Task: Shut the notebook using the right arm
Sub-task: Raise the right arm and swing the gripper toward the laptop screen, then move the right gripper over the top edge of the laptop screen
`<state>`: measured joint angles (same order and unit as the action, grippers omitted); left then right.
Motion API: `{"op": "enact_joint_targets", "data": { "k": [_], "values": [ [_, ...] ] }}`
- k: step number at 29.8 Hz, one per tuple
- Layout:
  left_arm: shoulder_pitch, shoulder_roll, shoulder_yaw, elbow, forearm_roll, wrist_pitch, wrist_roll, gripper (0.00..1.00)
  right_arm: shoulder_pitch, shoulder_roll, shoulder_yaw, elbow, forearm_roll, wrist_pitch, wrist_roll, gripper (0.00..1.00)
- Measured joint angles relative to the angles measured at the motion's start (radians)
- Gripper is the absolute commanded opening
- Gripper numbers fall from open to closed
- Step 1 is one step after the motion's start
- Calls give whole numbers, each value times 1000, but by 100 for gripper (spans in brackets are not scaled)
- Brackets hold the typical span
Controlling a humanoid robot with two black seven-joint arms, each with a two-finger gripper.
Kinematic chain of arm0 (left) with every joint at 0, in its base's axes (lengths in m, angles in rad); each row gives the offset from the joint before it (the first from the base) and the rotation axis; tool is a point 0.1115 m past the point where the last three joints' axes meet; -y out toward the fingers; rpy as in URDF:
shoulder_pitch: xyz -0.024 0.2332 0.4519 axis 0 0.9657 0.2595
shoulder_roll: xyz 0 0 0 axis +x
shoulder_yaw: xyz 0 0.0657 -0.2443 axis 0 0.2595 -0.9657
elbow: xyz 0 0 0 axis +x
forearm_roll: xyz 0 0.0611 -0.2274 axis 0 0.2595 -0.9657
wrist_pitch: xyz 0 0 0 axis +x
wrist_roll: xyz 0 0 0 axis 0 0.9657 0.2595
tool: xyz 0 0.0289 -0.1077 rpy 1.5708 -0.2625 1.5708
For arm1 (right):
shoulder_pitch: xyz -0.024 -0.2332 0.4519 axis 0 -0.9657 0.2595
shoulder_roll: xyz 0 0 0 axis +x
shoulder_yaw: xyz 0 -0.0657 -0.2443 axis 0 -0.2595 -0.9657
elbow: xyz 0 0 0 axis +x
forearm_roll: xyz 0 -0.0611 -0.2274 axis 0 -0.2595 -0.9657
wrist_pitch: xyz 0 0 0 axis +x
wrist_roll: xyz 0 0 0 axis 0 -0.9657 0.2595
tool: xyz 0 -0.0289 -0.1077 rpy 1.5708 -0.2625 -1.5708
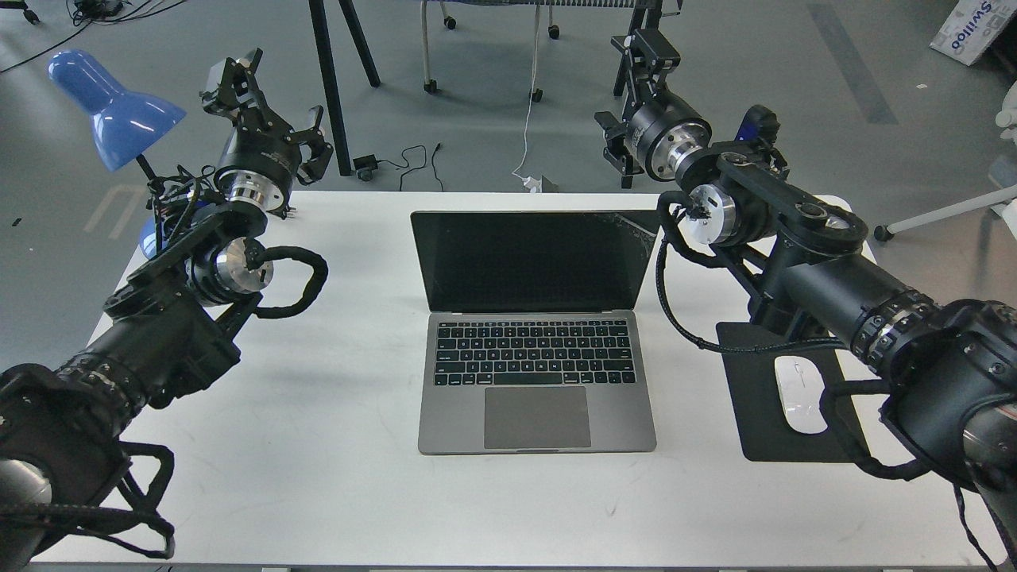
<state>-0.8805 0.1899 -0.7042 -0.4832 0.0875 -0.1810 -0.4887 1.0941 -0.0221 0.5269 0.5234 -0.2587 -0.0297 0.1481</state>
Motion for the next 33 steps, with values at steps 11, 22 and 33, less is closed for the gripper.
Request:
{"op": "enact_joint_targets", "data": {
  "k": [11,22,33],
  "values": [
    [0,0,0,0,0,0,0,100,0,-4,-117,10,-5,-3,-13,100],
    [0,0,0,0,0,0,0,100,-4,-23,-162,83,-6,33,-35,100],
    [0,0,0,0,0,0,0,100,-4,-95,-243,190,-5,64,-44,100]
  ]
}}
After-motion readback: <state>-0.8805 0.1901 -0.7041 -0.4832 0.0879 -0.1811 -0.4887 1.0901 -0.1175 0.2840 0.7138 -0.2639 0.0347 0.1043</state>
